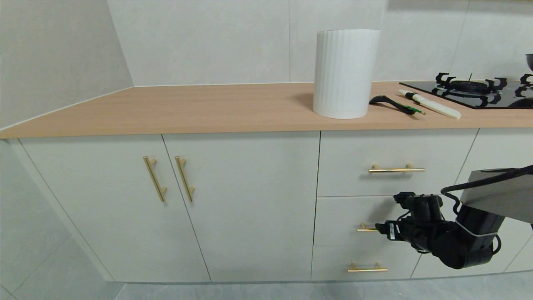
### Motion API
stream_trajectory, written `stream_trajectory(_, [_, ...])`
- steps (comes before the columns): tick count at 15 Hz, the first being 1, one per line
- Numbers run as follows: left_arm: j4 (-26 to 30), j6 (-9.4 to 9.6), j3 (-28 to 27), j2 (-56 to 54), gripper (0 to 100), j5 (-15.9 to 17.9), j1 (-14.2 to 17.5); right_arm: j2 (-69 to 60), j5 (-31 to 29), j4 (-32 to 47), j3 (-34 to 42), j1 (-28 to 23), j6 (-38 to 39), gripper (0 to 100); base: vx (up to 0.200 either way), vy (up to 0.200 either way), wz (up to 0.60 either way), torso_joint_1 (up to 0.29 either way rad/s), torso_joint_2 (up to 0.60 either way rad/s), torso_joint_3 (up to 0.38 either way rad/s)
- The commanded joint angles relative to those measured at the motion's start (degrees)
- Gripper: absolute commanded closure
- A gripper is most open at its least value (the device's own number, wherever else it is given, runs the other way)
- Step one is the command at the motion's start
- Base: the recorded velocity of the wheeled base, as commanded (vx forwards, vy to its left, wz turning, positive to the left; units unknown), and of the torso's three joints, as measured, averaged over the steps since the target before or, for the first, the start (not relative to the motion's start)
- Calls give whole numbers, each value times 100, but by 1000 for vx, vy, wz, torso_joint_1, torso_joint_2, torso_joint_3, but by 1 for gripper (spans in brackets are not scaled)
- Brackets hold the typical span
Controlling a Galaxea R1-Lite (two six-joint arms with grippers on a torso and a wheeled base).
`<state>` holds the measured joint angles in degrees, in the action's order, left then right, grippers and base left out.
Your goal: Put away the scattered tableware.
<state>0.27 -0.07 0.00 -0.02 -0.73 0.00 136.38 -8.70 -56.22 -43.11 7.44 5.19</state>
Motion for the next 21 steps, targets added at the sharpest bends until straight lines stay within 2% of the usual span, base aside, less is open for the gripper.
stream_trajectory(1, [0,-1,0,2,0,3,0,302,-123,-11,-225,3,8,0,0,0,0,0,0,0])
stream_trajectory(11, [0,-1,0,2,0,-6,0,530,-140,32,-330,-5,43,0,0,0,0,0,0,0])
stream_trajectory(19, [0,-1,0,2,0,-6,0,460,-140,41,-181,12,26,0,0,0,0,0,0,0])
stream_trajectory(21, [0,-1,0,2,0,-6,0,135,-123,182,65,47,-1,0,0,0,0,0,0,0])
